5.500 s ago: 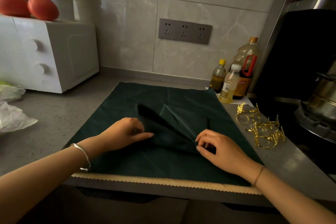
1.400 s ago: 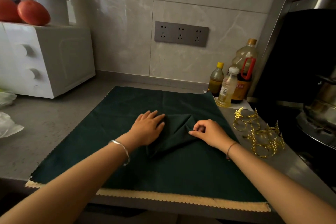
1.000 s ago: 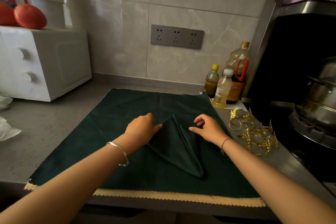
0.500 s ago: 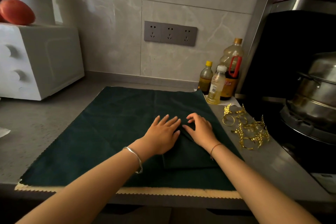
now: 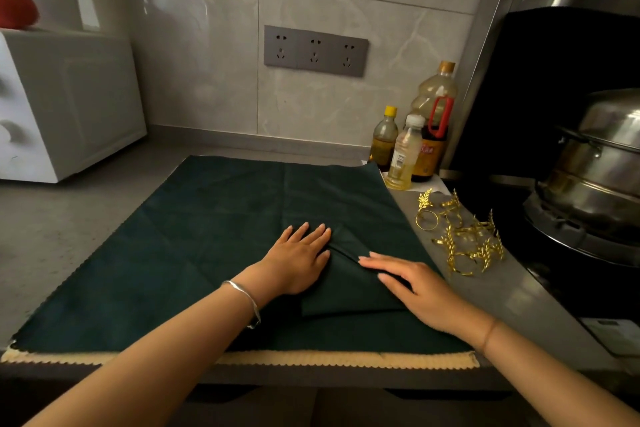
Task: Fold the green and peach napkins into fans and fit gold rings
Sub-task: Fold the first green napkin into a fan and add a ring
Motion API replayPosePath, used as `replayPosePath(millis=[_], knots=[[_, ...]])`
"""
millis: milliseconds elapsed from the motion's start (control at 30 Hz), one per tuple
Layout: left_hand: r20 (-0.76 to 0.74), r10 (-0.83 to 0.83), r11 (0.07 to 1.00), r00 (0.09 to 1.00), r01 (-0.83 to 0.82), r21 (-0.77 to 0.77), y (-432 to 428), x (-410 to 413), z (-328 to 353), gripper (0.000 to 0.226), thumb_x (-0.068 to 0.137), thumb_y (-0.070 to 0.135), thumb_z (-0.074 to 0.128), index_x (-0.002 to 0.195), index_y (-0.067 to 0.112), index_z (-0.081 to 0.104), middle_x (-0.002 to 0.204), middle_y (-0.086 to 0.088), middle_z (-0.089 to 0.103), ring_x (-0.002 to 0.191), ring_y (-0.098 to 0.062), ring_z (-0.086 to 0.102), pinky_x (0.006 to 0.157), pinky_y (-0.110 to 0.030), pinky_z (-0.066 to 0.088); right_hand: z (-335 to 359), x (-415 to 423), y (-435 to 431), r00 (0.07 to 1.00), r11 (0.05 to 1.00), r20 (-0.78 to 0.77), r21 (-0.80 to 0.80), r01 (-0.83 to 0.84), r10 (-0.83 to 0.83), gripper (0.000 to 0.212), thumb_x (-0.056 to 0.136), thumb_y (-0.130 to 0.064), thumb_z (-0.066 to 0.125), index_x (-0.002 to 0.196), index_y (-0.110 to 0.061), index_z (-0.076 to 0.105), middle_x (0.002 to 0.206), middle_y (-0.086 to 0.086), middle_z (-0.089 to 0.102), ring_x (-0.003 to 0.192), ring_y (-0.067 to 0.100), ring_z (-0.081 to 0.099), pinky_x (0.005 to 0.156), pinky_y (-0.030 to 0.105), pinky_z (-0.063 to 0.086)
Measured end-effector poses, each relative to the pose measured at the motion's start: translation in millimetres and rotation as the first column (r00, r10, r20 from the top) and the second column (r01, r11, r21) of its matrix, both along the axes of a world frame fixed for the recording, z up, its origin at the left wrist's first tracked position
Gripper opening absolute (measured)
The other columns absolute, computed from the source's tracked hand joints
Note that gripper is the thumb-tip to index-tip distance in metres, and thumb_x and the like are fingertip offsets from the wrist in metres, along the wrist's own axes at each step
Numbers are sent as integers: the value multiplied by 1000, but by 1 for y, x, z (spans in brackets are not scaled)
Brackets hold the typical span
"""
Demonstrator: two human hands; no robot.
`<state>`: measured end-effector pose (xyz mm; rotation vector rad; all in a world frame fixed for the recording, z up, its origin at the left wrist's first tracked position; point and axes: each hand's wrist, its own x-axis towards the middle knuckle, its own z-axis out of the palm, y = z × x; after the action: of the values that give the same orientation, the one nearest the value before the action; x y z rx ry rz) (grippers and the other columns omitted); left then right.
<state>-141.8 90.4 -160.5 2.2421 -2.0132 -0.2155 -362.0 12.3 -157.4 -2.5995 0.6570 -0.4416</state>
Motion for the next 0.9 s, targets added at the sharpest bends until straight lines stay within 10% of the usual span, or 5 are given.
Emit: replayPosePath(millis=[200, 333, 600, 900], knots=[[-29, -12, 1000, 1000, 12, -16, 1, -1, 2, 53, 103, 39, 16, 152, 24, 0, 159, 6, -1, 147, -18, -6, 117, -33, -7, 4, -34, 15, 996, 999, -72, -20, 51, -52, 37, 90, -52, 36, 127, -55, 39, 137, -35, 32, 135, -13, 15, 113, 16, 17], [-194, -52, 982, 980, 14, -190, 13, 4, 10, 54, 101, 44, 23, 151, 26, 12, 159, 6, 9, 146, -12, 0, 117, -28, -3, 15, -30, 22, 989, 984, -145, -179, -6, -20, 40, 88, -58, 38, 127, -49, 37, 124, -43, 23, 114, -37, -2, 97, -5, -5], [14, -212, 973, 977, 212, -91, 74, 9, 38, 75, 77, 77, 38, 143, 41, 31, 148, 20, 30, 138, -3, 25, 114, -25, 13, 15, -23, 20, 984, 931, -175, -362, -50, -15, 45, 83, -68, 39, 115, -39, 49, 131, -23, 45, 125, -14, 25, 107, 8, -14], [188, -309, 940, 932, 330, -86, 74, 7, 31, 71, 85, 66, 45, 146, 31, 32, 149, 10, 37, 132, -7, 40, 110, -24, 33, 17, -19, 22, 981, 906, -188, -420, -40, -44, 42, 79, -74, 25, 91, -38, 41, 116, -17, 54, 118, -5, 40, 110, 11, -10]])
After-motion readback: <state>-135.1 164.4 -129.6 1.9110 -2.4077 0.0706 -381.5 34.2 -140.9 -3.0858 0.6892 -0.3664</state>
